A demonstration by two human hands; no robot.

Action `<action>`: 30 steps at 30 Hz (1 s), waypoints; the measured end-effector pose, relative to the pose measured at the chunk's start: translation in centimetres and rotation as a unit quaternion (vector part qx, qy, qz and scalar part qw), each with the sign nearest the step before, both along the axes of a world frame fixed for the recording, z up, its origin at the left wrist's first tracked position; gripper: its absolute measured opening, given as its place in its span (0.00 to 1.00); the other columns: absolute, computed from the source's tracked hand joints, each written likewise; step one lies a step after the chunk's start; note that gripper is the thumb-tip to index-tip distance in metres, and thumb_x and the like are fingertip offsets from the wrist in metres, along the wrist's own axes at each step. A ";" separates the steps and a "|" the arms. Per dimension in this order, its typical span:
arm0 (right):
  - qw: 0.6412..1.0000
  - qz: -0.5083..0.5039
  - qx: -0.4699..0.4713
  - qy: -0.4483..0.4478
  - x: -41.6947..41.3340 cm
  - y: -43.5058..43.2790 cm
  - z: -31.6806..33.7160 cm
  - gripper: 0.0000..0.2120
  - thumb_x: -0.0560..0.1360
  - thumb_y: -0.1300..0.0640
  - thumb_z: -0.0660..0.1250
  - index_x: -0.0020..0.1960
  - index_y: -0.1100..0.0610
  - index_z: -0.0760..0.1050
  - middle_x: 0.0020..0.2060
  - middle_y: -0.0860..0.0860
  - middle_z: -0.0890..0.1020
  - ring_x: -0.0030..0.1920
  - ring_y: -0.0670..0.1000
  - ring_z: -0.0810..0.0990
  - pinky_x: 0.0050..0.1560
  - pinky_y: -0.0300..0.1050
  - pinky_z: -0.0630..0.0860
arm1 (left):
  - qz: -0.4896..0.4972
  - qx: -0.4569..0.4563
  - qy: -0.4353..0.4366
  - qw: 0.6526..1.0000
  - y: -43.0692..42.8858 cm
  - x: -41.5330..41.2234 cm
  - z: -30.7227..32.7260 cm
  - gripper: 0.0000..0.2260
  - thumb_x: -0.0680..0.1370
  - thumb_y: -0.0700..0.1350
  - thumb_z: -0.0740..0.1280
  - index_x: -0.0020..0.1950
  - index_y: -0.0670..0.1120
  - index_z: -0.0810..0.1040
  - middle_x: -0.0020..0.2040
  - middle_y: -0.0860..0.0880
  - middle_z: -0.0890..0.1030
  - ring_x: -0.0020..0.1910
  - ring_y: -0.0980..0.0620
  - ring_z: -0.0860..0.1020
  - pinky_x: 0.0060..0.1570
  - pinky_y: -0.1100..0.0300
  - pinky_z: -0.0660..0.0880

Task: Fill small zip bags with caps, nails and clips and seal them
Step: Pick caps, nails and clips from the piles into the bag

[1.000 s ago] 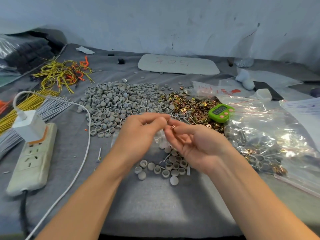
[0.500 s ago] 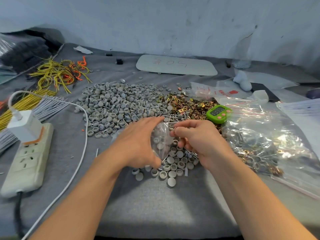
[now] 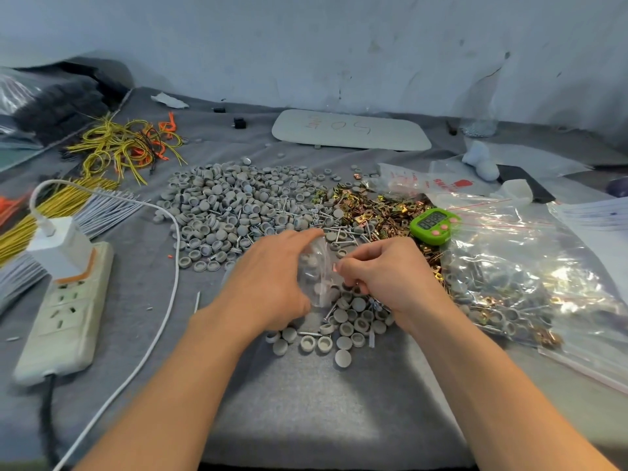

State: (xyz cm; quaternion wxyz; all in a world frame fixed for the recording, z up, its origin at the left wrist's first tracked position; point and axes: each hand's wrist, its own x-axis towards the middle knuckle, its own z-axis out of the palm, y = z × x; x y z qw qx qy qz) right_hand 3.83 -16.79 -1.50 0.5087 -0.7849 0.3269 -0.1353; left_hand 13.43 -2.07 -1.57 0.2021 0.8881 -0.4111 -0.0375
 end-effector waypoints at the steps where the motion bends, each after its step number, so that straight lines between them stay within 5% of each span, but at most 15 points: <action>1: 1.000 -0.007 -0.006 -0.005 0.1 0.0 -0.1 0.07 0.72 0.59 0.77 0.35 0.55 0.87 0.30 0.51 0.85 0.29 0.47 0.77 0.40 0.51 0.80 | 0.005 -0.024 0.006 1.000 -0.1 0.0 0.0 0.45 0.67 0.51 0.79 0.80 0.60 0.61 0.65 0.60 0.72 0.64 0.55 0.71 0.66 0.51 0.73; 8: 0.996 0.028 0.061 -0.066 0.8 0.7 0.4 0.10 0.75 0.63 0.72 0.37 0.54 0.87 0.29 0.57 0.84 0.29 0.48 0.78 0.34 0.44 0.78 | -0.023 -0.128 0.110 0.985 0.3 0.2 0.0 0.37 0.59 0.61 0.73 0.68 0.66 0.71 0.56 0.67 0.78 0.50 0.69 0.77 0.46 0.73 0.70; 11: 0.986 0.073 0.115 -0.094 0.9 1.5 0.9 0.15 0.77 0.68 0.67 0.37 0.58 0.87 0.25 0.52 0.81 0.25 0.46 0.78 0.26 0.36 0.73 | -0.034 -0.121 0.118 0.985 0.6 0.0 0.0 0.41 0.59 0.58 0.73 0.72 0.68 0.68 0.57 0.65 0.80 0.51 0.65 0.79 0.50 0.65 0.77; 14: 0.988 0.089 0.090 -0.083 1.1 2.1 1.2 0.12 0.76 0.68 0.67 0.39 0.60 0.87 0.34 0.58 0.86 0.33 0.49 0.82 0.31 0.44 0.80 | -0.024 -0.102 0.043 0.994 0.4 -0.7 -0.5 0.42 0.62 0.52 0.78 0.72 0.68 0.65 0.56 0.62 0.80 0.52 0.58 0.79 0.52 0.58 0.77; 18: 0.990 0.128 -0.014 -0.055 1.3 2.4 1.5 0.06 0.77 0.58 0.75 0.42 0.52 0.89 0.32 0.46 0.86 0.30 0.48 0.81 0.32 0.43 0.79 | 0.046 -0.153 0.011 0.987 0.1 -0.8 -0.8 0.25 0.66 0.51 0.80 0.57 0.62 0.72 0.44 0.59 0.80 0.42 0.62 0.77 0.41 0.58 0.75; 22: 0.986 0.114 0.000 -0.125 1.0 1.8 2.0 0.04 0.74 0.55 0.78 0.44 0.46 0.89 0.33 0.45 0.86 0.28 0.47 0.78 0.32 0.39 0.76 | 0.064 -0.215 0.096 0.970 0.6 -0.2 -0.1 0.19 0.68 0.53 0.81 0.51 0.62 0.75 0.43 0.62 0.82 0.42 0.66 0.80 0.37 0.65 0.74; 26: 0.976 0.008 0.121 -0.179 0.4 0.4 2.2 0.04 0.74 0.55 0.78 0.40 0.53 0.87 0.25 0.50 0.77 0.25 0.46 0.70 0.26 0.34 0.69 | 0.106 -0.328 0.229 0.910 1.2 0.2 0.9 0.14 0.69 0.50 0.81 0.50 0.57 0.80 0.46 0.60 0.84 0.43 0.60 0.83 0.48 0.54 0.79; 30: 0.989 0.023 0.135 -0.056 0.1 0.2 1.8 0.12 0.78 0.53 0.74 0.40 0.60 0.86 0.28 0.51 0.80 0.25 0.46 0.68 0.23 0.34 0.65 | 0.099 -0.460 0.396 0.789 1.7 0.4 2.7 0.20 0.64 0.52 0.79 0.53 0.51 0.82 0.45 0.57 0.86 0.45 0.61 0.83 0.53 0.56 0.72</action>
